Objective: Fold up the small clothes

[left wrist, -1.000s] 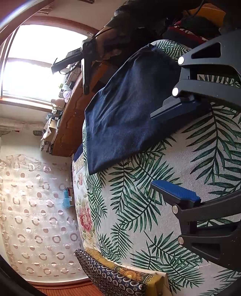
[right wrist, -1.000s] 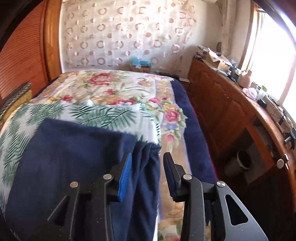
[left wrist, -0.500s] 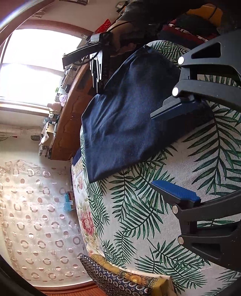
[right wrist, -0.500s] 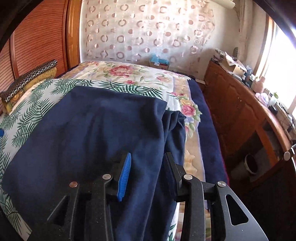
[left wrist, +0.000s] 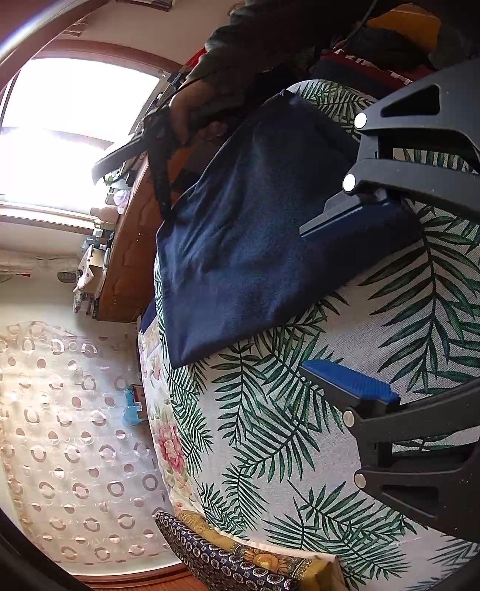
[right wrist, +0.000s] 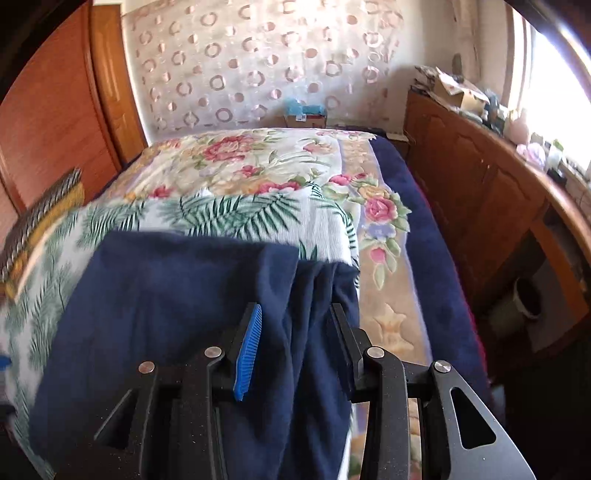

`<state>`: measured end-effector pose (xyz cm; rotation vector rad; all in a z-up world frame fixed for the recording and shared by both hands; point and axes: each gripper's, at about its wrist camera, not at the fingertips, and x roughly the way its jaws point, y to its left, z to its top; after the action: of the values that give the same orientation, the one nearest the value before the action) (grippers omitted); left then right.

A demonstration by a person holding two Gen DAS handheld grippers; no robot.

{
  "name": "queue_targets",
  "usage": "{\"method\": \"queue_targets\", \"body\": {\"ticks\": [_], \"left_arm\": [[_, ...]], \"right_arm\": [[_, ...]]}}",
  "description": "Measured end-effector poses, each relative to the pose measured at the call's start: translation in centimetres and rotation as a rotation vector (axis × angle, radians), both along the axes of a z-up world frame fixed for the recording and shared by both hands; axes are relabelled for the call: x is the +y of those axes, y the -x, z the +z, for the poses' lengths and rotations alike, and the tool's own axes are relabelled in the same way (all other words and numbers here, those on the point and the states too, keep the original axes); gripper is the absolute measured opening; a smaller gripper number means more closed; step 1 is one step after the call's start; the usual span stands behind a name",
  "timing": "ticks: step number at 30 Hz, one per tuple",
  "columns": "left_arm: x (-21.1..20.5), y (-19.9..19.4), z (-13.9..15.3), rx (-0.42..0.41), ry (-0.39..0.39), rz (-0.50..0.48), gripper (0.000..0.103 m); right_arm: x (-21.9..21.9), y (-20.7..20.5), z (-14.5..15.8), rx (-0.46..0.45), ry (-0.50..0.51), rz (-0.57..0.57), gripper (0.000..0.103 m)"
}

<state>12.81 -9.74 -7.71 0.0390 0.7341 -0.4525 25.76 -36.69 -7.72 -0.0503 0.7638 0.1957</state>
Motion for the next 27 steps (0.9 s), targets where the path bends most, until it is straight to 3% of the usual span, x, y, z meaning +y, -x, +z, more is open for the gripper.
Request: {"method": "queue_targets", "body": {"ticks": [8,9,10,13,18,22,23,25,27], "left_arm": [[0.0,0.1,-0.5,0.011,-0.001,-0.002,0.068],[-0.1,0.1,-0.5,0.012,-0.001,-0.002,0.068],[-0.1,0.2,-0.6,0.012,-0.001,-0.002,0.068],[0.0,0.2,-0.7,0.015,0.004,-0.002,0.068],[-0.3,0.2,-0.8,0.02,0.008,-0.008,0.068],[-0.5,0.4,-0.8,0.017,0.004,-0.015,0.068],[-0.5,0.4,-0.8,0.016,0.003,-0.017,0.068],[-0.5,0.5,-0.8,0.016,0.001,-0.017,0.068],[-0.6,0.5,-0.9,0.018,0.003,-0.016,0.068]], "right_arm": [[0.8,-3.1,-1.8,0.052,-0.015,0.007,0.037],[0.9,-3.0,-1.7,0.048,-0.02,0.018,0.018],[1.1,-3.0,-1.5,0.04,-0.025,0.041,0.01],[1.2,-1.9,-0.5,-0.029,0.002,0.068,0.006],[0.1,-0.1,1.9,-0.141,0.036,-0.019,0.006],[0.8,-0.4,0.9,-0.092,0.108,-0.047,0.007],[1.2,-0.4,0.8,-0.081,0.125,-0.04,0.009],[1.5,0.0,0.4,-0.067,0.153,-0.033,0.026],[1.8,1.5,0.2,-0.078,0.151,-0.014,0.032]]}}
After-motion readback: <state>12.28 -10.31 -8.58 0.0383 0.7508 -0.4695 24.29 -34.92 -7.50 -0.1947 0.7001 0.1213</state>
